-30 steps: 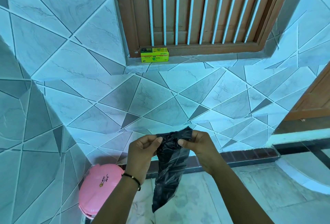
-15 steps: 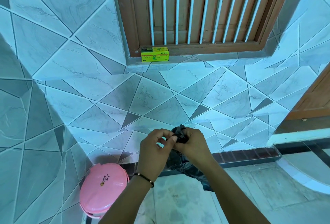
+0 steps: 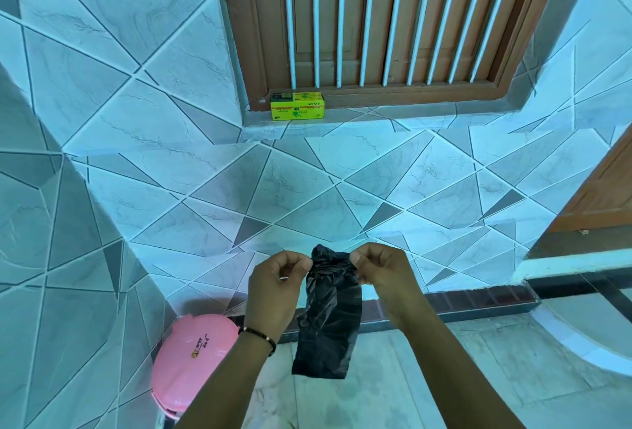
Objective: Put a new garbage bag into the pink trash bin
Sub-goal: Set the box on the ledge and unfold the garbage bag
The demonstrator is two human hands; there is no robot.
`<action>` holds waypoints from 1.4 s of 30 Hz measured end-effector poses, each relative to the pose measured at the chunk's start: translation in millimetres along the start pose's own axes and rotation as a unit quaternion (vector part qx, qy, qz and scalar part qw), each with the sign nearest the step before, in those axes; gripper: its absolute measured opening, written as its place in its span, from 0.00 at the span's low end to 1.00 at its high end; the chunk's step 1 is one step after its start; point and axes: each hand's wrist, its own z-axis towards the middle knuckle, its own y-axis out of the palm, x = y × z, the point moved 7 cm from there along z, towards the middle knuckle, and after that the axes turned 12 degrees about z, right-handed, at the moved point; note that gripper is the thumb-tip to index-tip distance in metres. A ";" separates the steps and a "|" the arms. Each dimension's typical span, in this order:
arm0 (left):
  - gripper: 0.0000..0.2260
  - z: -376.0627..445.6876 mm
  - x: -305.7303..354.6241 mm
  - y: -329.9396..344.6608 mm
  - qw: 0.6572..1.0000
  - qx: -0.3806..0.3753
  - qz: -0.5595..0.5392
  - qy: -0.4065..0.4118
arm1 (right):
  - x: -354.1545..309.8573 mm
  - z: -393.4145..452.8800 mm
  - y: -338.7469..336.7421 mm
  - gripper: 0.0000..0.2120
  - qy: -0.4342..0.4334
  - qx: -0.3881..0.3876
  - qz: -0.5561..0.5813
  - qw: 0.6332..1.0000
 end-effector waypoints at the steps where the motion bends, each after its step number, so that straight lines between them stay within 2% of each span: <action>1: 0.08 -0.3 -1.4 3.4 1.000 -0.009 -0.006 -0.006 | 1.7 0.2 1.9 0.11 -0.003 0.000 -0.014 1.000; 7: 0.06 0.7 -0.5 13.9 0.993 -0.027 -0.097 -0.061 | 0.2 1.0 16.2 0.09 -0.024 -0.027 -0.038 0.999; 10: 0.09 -0.3 3.9 16.1 0.998 -0.047 -0.025 -0.042 | -0.4 -1.2 21.2 0.07 -0.028 -0.039 -0.026 0.998; 12: 0.09 1.3 6.5 13.9 0.999 -0.029 0.022 -0.024 | -0.7 -1.8 23.6 0.07 -0.021 -0.043 0.003 0.999; 16: 0.08 6.6 3.9 4.8 0.997 0.001 0.081 -0.013 | 0.1 1.5 13.7 0.10 -0.022 0.018 0.019 0.999; 20: 0.06 10.7 6.6 -5.4 0.988 0.002 0.153 0.020 | -4.0 0.1 14.9 0.09 -0.065 0.033 -0.035 0.997; 23: 0.05 16.2 8.6 -10.6 0.978 0.010 0.204 0.036 | -15.2 -2.3 21.4 0.06 -0.121 0.015 -0.114 0.986; 24: 0.05 17.8 8.2 -11.4 0.982 0.010 0.186 0.025 | -18.0 -2.8 24.1 0.05 -0.131 -0.003 -0.138 0.982; 26: 0.07 20.8 2.6 -12.2 0.997 -0.009 0.060 -0.047 | -19.2 -0.8 28.3 0.09 -0.123 -0.045 -0.179 0.975; 28: 0.08 19.0 -1.1 -4.2 0.982 -0.059 -0.115 -0.140 | -17.9 3.3 27.9 0.12 -0.109 -0.060 -0.254 0.959; 29: 0.09 17.0 0.2 -0.4 0.969 -0.077 -0.166 -0.164 | -18.1 4.7 28.2 0.11 -0.114 -0.061 -0.303 0.944; 31: 0.10 14.8 0.6 4.8 0.957 -0.090 -0.205 -0.185 | -18.2 3.8 34.2 0.08 -0.134 -0.078 -0.400 0.903; 33: 0.09 15.9 -4.6 8.9 0.957 -0.077 -0.200 -0.195 | -14.4 1.7 42.4 0.09 -0.143 -0.100 -0.467 0.867; 35: 0.09 19.1 -8.4 11.4 0.965 -0.053 -0.171 -0.190 | -12.8 1.9 45.3 0.09 -0.149 -0.096 -0.483 0.858; 37: 0.08 22.5 -3.9 6.2 0.987 -0.009 -0.087 -0.136 | -14.5 3.9 42.3 0.08 -0.158 -0.066 -0.442 0.880; 40: 0.03 19.0 17.5 -3.8 0.999 0.030 0.038 0.002 | -11.6 12.6 26.4 0.08 -0.115 0.004 -0.301 0.947; 42: 0.12 16.6 22.9 -1.4 0.992 0.006 0.108 0.060 | -3.6 18.4 16.9 0.08 -0.042 0.041 -0.167 0.984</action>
